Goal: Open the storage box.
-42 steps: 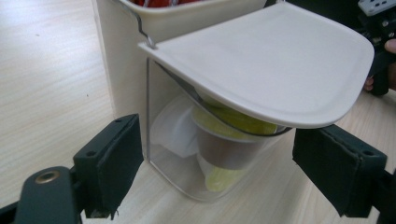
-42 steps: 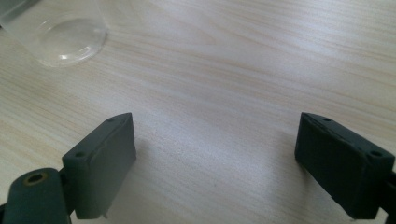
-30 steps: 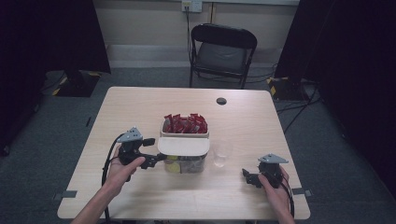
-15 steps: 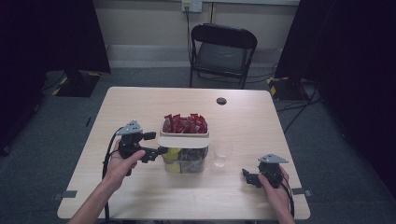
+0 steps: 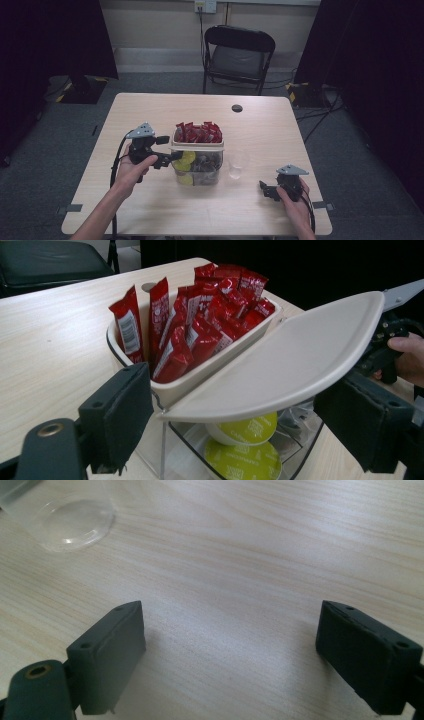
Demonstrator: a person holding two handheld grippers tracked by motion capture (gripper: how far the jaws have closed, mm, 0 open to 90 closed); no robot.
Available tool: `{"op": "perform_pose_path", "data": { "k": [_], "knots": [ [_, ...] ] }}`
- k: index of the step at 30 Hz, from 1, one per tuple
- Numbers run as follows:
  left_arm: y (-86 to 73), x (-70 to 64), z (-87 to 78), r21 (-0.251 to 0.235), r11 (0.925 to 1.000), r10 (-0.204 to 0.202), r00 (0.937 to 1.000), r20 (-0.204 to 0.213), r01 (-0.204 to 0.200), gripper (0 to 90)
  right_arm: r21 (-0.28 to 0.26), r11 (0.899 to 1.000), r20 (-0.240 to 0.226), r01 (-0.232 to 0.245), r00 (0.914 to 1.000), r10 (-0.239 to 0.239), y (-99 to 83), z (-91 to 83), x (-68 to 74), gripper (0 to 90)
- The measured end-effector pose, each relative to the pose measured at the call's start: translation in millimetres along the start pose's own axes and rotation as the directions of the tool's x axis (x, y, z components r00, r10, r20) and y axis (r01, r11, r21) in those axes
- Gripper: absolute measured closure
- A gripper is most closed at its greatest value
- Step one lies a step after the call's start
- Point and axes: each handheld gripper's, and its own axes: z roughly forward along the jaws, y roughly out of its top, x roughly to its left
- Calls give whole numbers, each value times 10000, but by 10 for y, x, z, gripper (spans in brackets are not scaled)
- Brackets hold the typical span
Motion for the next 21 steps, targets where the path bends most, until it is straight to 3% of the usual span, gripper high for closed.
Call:
{"op": "perform_pose_path", "data": {
  "k": [21],
  "knots": [
    [93,133,56,-95,9996,-279,9996,3,279,157,1,10000,-1,-8,10000,8,0,0,0,117]
  ]
}}
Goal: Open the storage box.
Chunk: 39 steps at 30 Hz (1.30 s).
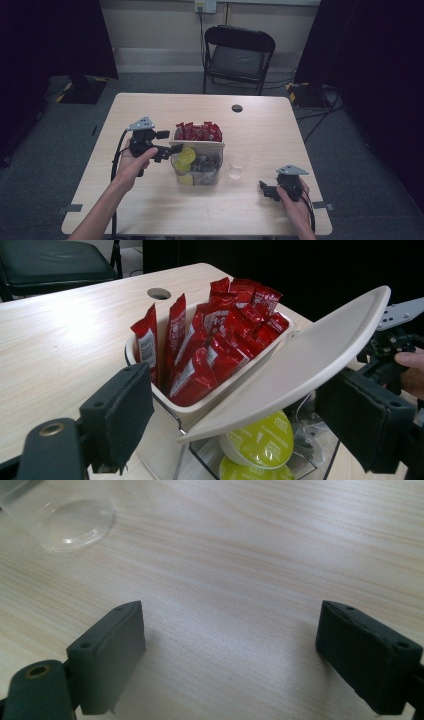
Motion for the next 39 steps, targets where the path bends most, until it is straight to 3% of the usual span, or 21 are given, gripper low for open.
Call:
{"op": "perform_pose_path", "data": {
  "k": [11,16,39],
  "knots": [
    [10,46,20,-114,9998,-139,9998,-114,138,159,-9,10000,14,7,10000,-7,0,1,0,118],
    [8,44,27,-43,9999,121,9992,-381,-122,158,-7,10000,15,8,10000,-8,0,1,0,117],
    [-27,223,106,7,9987,-502,9971,-565,503,158,-5,10000,-2,10,10000,-10,0,0,-1,118]
  ]
}}
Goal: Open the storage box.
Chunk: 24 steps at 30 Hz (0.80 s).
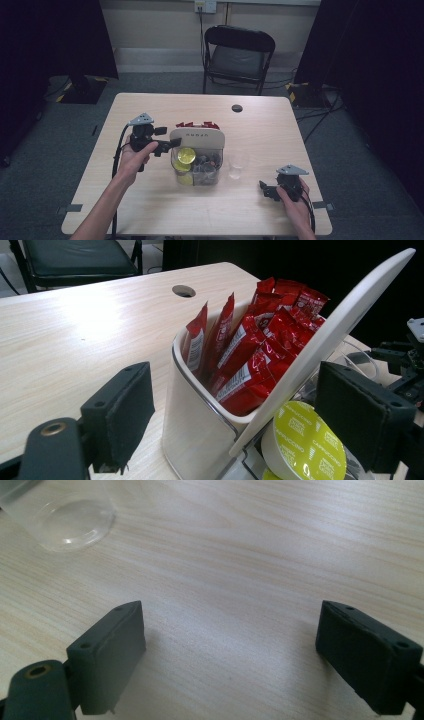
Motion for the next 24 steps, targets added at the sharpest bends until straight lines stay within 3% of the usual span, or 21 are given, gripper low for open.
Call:
{"op": "perform_pose_path", "data": {
  "k": [4,9,24],
  "knots": [
    [-6,13,8,7,9999,-126,9999,-77,126,159,-1,10000,14,-11,10000,11,0,0,1,117],
    [-41,16,25,109,9999,0,9993,-379,5,158,-10,10000,4,-1,10000,1,0,1,1,117],
    [-62,60,70,103,9995,-310,9995,-103,311,128,-2,9999,108,-113,9999,113,1,-2,11,122]
  ]
}}
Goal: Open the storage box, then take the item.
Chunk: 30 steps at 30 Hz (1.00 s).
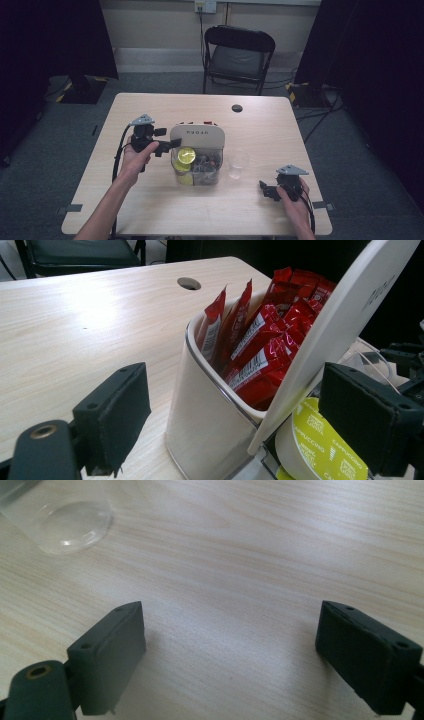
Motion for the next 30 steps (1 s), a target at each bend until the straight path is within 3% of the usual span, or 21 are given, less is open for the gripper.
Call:
{"op": "perform_pose_path", "data": {
  "k": [7,11,24,30],
  "knots": [
    [3,-6,-2,32,10000,-40,10000,-25,40,129,48,9999,-243,-152,9996,153,19,-49,9,146],
    [15,-33,-17,67,9999,86,9998,-171,-84,151,-324,9992,-341,-214,9992,203,58,-130,15,145],
    [18,-49,-1,155,9998,133,9997,-186,-130,153,-1453,9889,-1106,305,9928,-469,247,-334,151,152],
    [4,-48,24,208,9996,167,9998,-110,-164,152,-1942,9801,-1762,422,9813,-771,354,-459,269,194]
  ]
}}
